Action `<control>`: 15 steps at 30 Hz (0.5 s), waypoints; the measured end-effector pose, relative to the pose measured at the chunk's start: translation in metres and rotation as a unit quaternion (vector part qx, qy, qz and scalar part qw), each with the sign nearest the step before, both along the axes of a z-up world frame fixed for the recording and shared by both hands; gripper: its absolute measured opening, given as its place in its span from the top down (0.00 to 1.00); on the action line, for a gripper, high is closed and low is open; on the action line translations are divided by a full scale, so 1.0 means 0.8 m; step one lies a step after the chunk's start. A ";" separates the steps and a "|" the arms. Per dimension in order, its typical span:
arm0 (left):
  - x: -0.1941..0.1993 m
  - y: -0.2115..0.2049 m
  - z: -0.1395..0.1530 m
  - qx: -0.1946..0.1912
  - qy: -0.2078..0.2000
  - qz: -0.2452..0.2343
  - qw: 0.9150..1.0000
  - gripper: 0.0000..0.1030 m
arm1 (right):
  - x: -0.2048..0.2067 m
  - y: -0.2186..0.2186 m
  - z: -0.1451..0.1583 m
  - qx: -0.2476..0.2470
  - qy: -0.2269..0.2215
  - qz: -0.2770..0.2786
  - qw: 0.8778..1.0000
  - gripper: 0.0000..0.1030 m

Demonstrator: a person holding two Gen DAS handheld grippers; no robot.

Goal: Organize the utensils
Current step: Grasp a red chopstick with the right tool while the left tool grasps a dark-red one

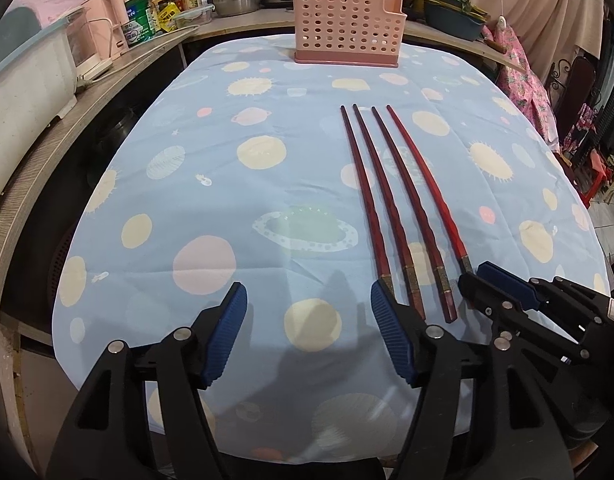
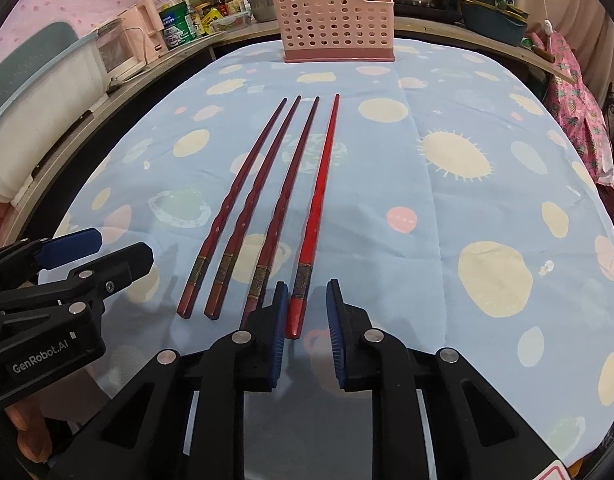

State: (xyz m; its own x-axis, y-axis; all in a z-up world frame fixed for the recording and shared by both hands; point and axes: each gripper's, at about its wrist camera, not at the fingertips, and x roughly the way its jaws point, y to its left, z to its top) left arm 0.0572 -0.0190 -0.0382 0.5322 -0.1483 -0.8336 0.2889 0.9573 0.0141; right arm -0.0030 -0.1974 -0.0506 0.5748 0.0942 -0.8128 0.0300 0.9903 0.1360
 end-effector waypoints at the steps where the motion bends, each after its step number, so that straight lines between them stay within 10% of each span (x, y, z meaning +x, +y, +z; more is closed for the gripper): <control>1: 0.000 -0.001 -0.001 0.000 0.001 -0.001 1.000 0.39 | 0.000 -0.001 0.000 0.000 0.000 -0.001 1.000 0.87; 15: -0.001 -0.022 -0.017 -0.008 0.028 -0.021 0.999 0.35 | -0.011 -0.024 0.000 0.007 0.001 -0.023 1.000 0.93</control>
